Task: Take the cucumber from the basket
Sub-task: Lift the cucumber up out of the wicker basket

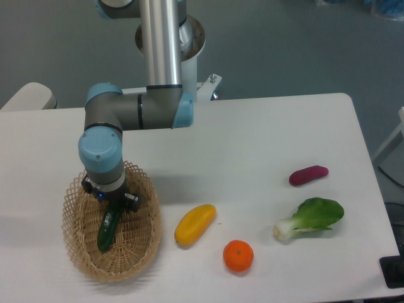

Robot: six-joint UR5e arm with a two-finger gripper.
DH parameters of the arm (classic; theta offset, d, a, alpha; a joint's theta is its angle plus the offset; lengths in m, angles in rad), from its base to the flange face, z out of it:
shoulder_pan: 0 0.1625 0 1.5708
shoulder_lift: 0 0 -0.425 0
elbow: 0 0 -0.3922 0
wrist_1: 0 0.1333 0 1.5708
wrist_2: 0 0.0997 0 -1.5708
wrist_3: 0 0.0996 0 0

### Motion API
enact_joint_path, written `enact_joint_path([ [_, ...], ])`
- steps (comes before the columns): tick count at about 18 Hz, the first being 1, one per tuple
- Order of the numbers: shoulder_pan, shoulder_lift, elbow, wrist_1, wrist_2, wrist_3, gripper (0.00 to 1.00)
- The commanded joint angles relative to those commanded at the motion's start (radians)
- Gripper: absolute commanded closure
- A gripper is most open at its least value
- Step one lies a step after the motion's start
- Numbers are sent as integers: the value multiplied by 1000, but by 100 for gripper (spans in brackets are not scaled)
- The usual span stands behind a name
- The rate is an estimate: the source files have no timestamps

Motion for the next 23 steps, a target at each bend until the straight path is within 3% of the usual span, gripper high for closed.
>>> enact_joint_path([
  [5,0,5,5,-2,6,0,63],
  [11,3,23,21,-6,14,9,65],
  [15,15,61,115,-34,86,55,65],
  [19,112,110,196,-124,87,219,65],
  [23,237,153,227,-198,87,437,65],
])
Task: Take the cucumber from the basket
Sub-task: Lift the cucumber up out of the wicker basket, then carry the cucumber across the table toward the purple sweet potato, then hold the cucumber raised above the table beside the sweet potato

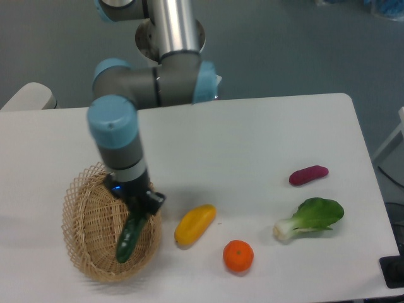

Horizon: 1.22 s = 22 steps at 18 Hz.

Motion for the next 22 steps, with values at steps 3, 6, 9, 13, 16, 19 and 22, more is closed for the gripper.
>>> enact_joint_path([
  [3,103,20,0,-41,3,190,65],
  [6,193,31,0,-65,0,356,65],
  [9,269,32,-6,-74,3,491,65],
  [13,338,40,-12,-75,3,608,65],
  [16,355,41,-18,-86,3,652,65],
  [19,353,48,-20,-103,3,656,65],
  [22,344,48,-21,-104,3,656,65],
])
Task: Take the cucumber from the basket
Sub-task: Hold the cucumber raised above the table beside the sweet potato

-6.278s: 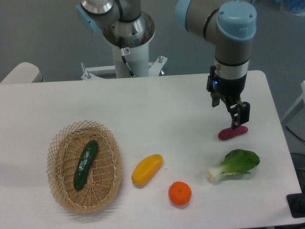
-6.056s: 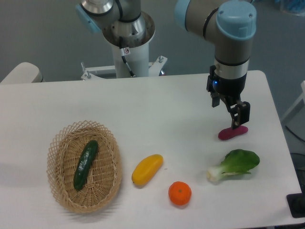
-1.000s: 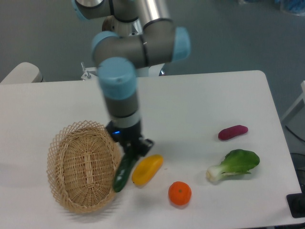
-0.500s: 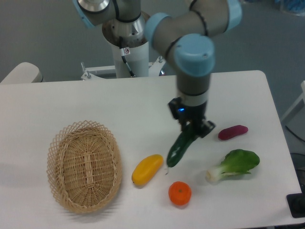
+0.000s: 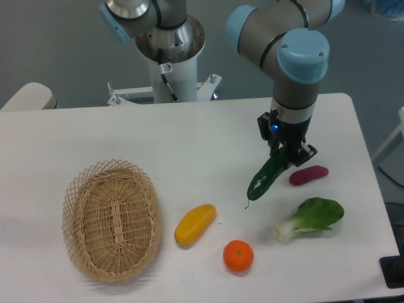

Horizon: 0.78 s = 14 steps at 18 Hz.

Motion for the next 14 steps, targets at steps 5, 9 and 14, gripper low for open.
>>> enact_joint_path([
  [5,-8,0,-6,-5,0,0,65],
  [9,-14,0,-6,-6,0,0,65],
  [14,-20,5,-6,-9,2,-2,65],
])
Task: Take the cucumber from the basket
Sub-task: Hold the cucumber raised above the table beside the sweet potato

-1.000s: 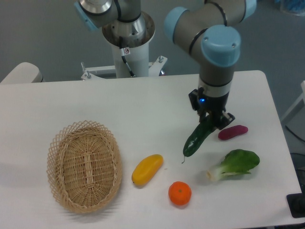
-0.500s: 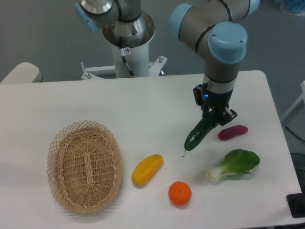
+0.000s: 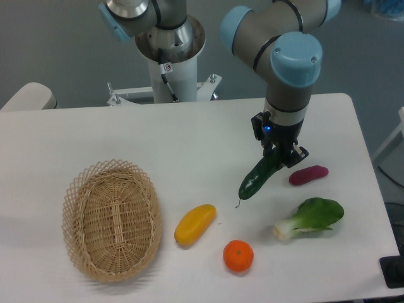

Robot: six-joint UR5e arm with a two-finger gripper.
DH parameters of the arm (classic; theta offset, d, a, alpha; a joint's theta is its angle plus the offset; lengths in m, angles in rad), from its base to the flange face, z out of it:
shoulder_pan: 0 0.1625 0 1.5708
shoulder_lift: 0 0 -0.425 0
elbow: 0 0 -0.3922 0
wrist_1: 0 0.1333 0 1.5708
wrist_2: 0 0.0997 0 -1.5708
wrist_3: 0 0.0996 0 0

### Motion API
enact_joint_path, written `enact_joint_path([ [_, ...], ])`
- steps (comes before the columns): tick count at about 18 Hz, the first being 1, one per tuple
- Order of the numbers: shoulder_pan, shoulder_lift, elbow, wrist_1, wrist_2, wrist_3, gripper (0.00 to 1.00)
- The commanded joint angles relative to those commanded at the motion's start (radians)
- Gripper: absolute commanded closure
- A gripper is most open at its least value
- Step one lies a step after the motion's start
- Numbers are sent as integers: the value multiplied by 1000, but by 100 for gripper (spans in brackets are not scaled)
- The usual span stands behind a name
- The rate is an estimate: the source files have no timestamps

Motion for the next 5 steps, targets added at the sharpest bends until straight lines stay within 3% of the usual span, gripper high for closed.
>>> enact_joint_path([
  [5,-8,2,2,0,0,0,65],
])
